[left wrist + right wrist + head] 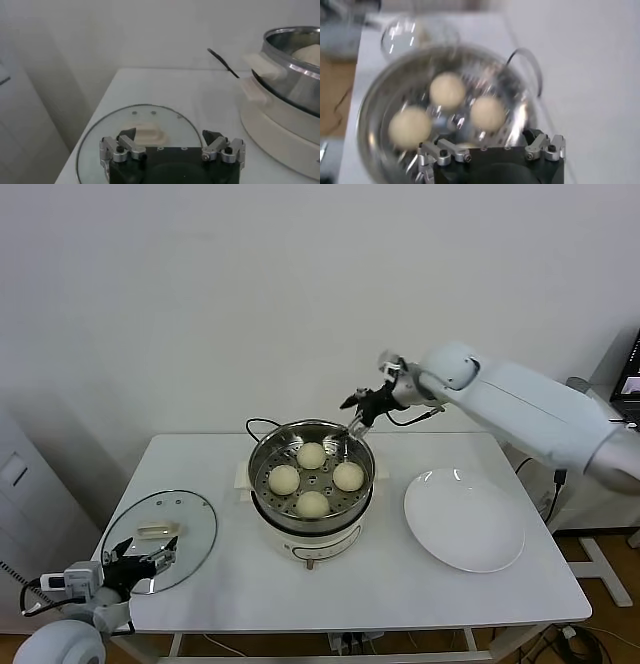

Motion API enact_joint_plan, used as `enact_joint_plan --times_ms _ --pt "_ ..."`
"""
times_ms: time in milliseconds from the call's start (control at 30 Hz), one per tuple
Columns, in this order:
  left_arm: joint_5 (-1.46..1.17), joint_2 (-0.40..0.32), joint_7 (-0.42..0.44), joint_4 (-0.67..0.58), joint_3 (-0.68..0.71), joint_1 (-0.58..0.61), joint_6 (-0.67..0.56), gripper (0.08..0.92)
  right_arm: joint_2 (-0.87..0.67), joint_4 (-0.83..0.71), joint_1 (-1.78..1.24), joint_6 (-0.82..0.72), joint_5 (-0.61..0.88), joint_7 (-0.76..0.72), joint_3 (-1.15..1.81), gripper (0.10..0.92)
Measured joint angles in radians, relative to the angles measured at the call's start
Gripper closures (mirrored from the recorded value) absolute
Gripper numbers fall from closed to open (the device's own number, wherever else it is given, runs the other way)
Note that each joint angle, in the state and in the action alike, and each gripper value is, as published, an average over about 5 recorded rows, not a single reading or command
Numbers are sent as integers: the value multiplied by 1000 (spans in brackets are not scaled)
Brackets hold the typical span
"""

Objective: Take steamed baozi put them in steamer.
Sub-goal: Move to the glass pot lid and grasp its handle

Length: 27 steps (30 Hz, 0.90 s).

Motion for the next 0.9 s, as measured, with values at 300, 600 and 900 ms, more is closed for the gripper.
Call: enact_joint_plan --times_ms 300,600,900 --pt "3 2 5 -11 -3 -5 -10 177 -75 81 -367 154 -32 220 454 203" --pt "116 13 42 -1 -13 7 -59 177 -60 192 -786 253 -120 372 896 203" --pt "518 17 103 32 -16 49 -201 177 10 276 -1125 289 -207 431 1234 203"
